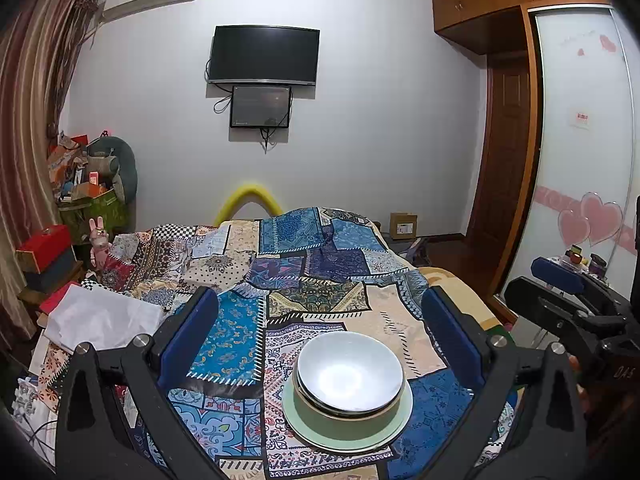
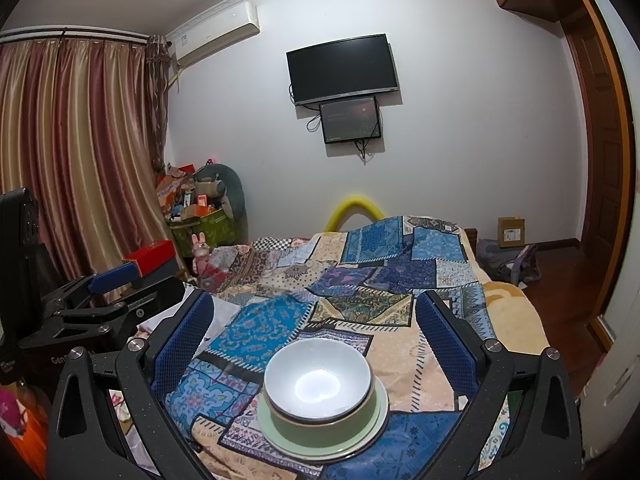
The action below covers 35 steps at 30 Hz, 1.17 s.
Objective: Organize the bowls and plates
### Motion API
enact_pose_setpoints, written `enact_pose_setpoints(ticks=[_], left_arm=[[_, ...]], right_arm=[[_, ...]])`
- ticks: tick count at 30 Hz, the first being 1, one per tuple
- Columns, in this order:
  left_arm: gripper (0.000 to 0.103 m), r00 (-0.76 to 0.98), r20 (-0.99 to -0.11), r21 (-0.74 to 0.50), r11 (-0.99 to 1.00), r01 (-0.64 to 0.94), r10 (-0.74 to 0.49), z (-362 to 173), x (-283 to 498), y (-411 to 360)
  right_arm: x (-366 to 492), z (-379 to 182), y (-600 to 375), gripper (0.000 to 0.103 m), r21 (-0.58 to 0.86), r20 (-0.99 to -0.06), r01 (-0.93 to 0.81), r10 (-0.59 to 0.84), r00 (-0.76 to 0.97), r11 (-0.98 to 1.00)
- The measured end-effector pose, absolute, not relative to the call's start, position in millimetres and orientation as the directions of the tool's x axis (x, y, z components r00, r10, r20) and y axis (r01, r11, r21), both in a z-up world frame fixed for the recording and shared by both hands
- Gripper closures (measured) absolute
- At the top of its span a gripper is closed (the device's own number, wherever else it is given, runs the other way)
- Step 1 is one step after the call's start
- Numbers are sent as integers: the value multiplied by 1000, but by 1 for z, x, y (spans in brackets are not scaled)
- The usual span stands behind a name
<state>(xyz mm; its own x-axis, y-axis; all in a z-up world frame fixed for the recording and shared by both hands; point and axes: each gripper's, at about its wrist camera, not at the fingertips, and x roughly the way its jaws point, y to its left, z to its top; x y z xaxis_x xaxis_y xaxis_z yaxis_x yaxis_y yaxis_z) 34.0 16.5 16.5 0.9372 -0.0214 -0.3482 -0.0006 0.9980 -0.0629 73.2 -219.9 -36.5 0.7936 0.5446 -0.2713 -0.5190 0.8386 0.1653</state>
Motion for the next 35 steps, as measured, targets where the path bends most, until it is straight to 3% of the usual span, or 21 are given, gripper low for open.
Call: enact_pose_setpoints(ticks=[35], left_arm=[[0, 942, -331, -49, 998, 32, -47, 17, 33, 10]], right_arm=[[74, -34, -223, 0, 157, -273, -517, 540, 796, 841]])
